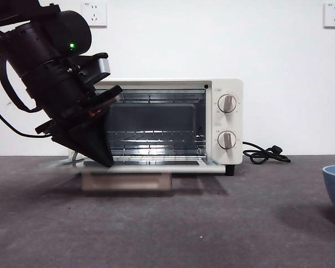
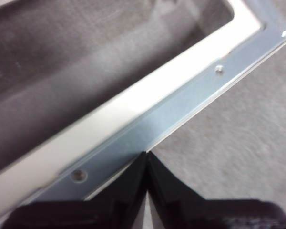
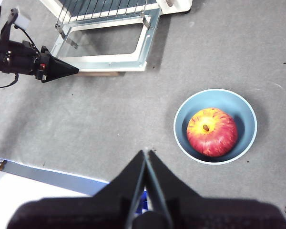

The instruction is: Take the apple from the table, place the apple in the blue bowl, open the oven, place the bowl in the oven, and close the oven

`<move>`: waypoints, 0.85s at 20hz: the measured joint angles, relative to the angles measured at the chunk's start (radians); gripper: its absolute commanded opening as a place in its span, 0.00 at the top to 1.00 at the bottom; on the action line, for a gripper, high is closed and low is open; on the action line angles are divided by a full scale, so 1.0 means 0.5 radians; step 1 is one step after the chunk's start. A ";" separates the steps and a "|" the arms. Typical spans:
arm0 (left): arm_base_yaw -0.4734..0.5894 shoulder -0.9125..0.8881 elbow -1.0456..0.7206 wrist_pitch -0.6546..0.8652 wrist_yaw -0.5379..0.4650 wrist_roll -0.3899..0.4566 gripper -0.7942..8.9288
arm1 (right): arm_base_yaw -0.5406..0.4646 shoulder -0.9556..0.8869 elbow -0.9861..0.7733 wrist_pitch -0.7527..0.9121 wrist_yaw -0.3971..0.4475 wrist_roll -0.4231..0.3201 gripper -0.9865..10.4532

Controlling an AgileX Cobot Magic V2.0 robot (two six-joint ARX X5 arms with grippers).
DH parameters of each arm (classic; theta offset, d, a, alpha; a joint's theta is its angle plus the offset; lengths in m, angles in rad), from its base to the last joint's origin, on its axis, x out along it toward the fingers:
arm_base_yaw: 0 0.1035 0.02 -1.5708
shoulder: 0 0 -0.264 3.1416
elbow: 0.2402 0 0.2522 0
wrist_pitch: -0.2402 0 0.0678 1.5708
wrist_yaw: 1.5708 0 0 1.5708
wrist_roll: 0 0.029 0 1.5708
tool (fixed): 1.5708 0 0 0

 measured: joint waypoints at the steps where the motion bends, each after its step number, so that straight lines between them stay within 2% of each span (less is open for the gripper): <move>1: 0.000 0.000 -0.002 -0.003 0.002 0.000 0.92 | 0.000 0.000 0.000 -0.005 0.000 0.000 0.92; 6: -0.062 -0.035 -0.008 -0.059 0.021 0.000 0.92 | 0.000 0.000 0.000 -0.108 0.066 0.053 0.91; 10: -0.111 -0.226 -0.008 -0.121 0.026 0.000 0.92 | 0.000 0.000 0.000 -0.142 0.156 0.091 0.91; 13: -0.117 -0.394 -0.008 -0.299 0.025 0.000 0.92 | 0.000 0.000 0.000 -0.146 0.367 0.238 0.91; 17: -0.117 -0.657 -0.008 -0.439 0.026 0.000 0.92 | 0.000 0.045 -0.079 -0.147 0.391 0.343 0.91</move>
